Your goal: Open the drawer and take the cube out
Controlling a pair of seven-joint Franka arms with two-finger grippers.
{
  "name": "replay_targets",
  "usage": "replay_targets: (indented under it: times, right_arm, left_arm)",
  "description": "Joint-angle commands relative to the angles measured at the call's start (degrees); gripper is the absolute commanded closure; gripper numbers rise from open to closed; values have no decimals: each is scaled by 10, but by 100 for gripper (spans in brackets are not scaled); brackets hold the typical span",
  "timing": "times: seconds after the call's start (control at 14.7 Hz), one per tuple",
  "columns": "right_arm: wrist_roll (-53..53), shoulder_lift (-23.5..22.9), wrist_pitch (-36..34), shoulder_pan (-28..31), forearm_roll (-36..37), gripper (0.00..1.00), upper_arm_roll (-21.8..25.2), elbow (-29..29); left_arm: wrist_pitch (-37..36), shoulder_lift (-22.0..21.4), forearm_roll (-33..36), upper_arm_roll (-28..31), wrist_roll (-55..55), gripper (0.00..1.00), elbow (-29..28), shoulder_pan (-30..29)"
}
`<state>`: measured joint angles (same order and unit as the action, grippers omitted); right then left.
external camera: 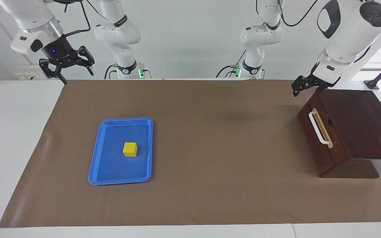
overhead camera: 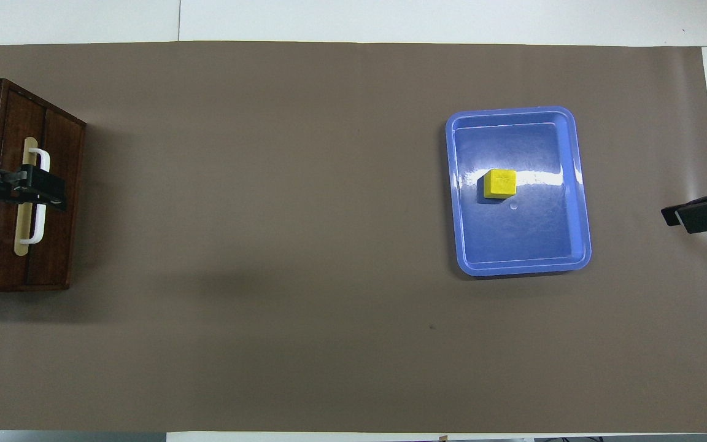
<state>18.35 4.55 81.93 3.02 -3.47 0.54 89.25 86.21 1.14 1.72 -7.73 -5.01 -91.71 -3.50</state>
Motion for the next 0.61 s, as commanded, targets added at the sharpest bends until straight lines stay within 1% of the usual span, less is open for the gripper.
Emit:
replay_targets:
  times: [0.0, 0.14, 0.2, 0.34, 0.54]
  right_arm:
    - [-60, -6, -37, -9, 54, 0, 5, -27]
    - [-129, -1, -34, -19, 62, 0, 8, -15]
    - [-146, -1, -32, -19, 62, 0, 9, -6]
    - [-146, -6, -9, -16, 62, 0, 9, 8]
    - [-143, -10, 10, -15, 62, 0, 8, 13]
  left_arm:
    - [15, -8, -15, 2, 9, 0, 0, -3]
    - [21, -8, -15, 2, 9, 0, 0, -3]
    - [21, -9, -15, 3, 10, 0, 0, -4]
    - [22, -11, -15, 3, 10, 0, 0, -5]
    - [31, -11, -15, 3, 10, 0, 0, -10]
